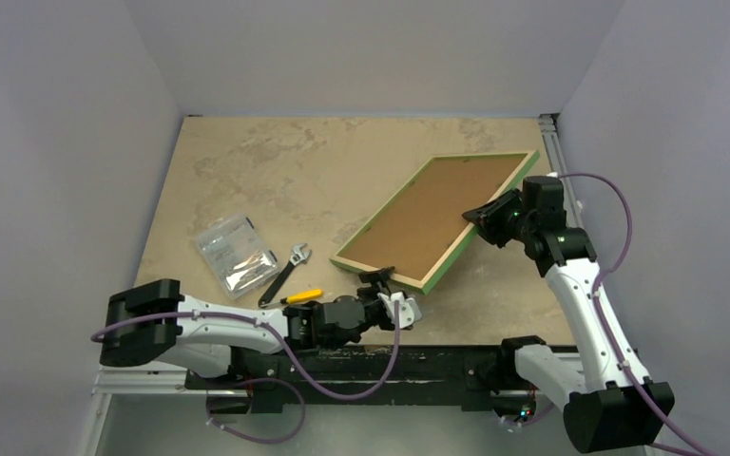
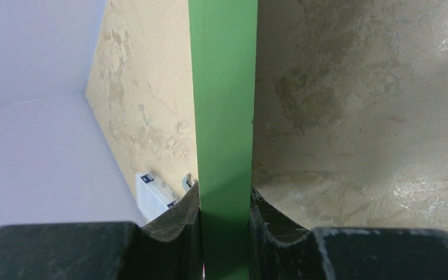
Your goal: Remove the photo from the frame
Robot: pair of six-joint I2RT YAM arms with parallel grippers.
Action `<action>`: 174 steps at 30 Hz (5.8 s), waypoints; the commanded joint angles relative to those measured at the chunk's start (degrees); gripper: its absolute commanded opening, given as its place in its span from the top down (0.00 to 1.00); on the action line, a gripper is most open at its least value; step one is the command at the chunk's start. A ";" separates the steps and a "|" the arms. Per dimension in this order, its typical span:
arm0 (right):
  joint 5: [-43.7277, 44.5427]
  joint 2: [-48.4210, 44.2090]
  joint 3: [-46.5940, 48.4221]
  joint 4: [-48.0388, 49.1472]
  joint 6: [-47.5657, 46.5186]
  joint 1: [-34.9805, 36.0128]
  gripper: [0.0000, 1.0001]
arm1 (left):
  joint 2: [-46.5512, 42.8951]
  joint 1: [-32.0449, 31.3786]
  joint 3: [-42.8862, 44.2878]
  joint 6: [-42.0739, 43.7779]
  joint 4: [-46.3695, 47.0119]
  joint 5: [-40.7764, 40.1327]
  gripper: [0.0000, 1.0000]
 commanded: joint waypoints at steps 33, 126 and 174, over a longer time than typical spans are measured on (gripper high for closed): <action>14.94 -13.75 19.54 -18.04 -24.29 -0.22 0.11 | -10.29 14.61 13.47 -32.74 -19.80 14.26 1.00; 10.16 -24.49 3.34 -14.59 -25.72 -0.24 0.11 | 33.46 24.25 39.71 -104.63 -63.62 23.22 0.41; 11.61 -26.81 5.09 -17.58 -26.45 -0.31 0.11 | 23.60 23.56 52.66 -101.76 -75.16 29.42 1.00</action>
